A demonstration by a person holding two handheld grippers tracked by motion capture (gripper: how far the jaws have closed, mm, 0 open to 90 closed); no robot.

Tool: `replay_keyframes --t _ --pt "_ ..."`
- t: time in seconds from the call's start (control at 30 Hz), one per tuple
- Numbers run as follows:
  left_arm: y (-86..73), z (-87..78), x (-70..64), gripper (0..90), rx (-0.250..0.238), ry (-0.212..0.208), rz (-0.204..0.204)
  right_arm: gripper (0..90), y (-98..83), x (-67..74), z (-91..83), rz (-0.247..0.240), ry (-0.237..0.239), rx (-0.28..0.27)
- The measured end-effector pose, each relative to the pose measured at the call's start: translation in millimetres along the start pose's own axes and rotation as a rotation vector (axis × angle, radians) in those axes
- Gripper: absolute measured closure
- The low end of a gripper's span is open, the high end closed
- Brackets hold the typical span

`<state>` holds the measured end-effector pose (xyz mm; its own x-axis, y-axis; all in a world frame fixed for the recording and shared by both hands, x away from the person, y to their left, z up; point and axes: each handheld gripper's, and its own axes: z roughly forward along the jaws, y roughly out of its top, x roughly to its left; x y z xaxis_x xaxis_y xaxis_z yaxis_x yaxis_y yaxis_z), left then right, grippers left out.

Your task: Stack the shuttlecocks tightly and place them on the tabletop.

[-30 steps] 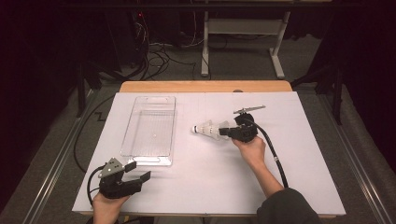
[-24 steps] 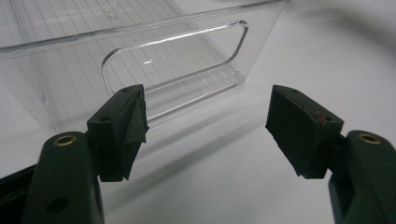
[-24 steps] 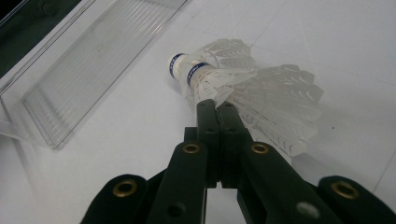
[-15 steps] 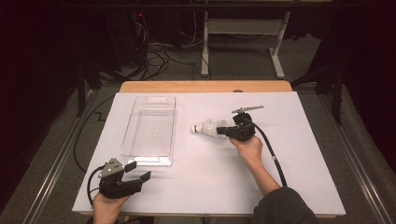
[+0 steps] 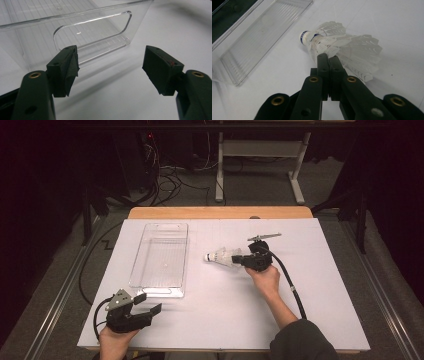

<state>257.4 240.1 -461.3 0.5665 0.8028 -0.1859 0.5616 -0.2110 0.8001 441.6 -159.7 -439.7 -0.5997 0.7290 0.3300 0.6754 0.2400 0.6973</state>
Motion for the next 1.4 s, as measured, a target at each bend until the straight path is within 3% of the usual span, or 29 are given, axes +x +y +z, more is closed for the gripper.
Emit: replay_keyframes --t 0.2,0.33,0.6,0.83,1.03,1.4 --pt "0.1 -0.3 -0.2 29.9 -0.003 0.002 -0.001 78.7 -0.1 0.1 -0.6 -0.004 -0.024 0.0" --pt "0.1 -0.2 -0.3 30.0 -0.002 0.002 0.001 67.2 -0.1 3.3 -1.4 -0.032 -0.065 0.004" --pt "0.0 0.0 -0.2 30.0 -0.002 0.004 -0.002 54.9 -0.1 3.7 -5.9 -0.058 -0.103 0.003" --pt "0.3 2.2 -3.5 29.9 0.019 0.036 0.045 49.8 -3.2 5.9 -4.9 -0.06 -0.117 0.021" --pt "0.1 1.5 -2.2 29.8 0.013 0.03 0.031 45.4 -7.2 6.8 -4.9 -0.056 -0.135 0.023" --pt "0.7 1.4 -1.5 29.8 0.013 0.026 0.028 45.9 -10.7 9.0 -9.2 -0.078 -0.151 0.024"
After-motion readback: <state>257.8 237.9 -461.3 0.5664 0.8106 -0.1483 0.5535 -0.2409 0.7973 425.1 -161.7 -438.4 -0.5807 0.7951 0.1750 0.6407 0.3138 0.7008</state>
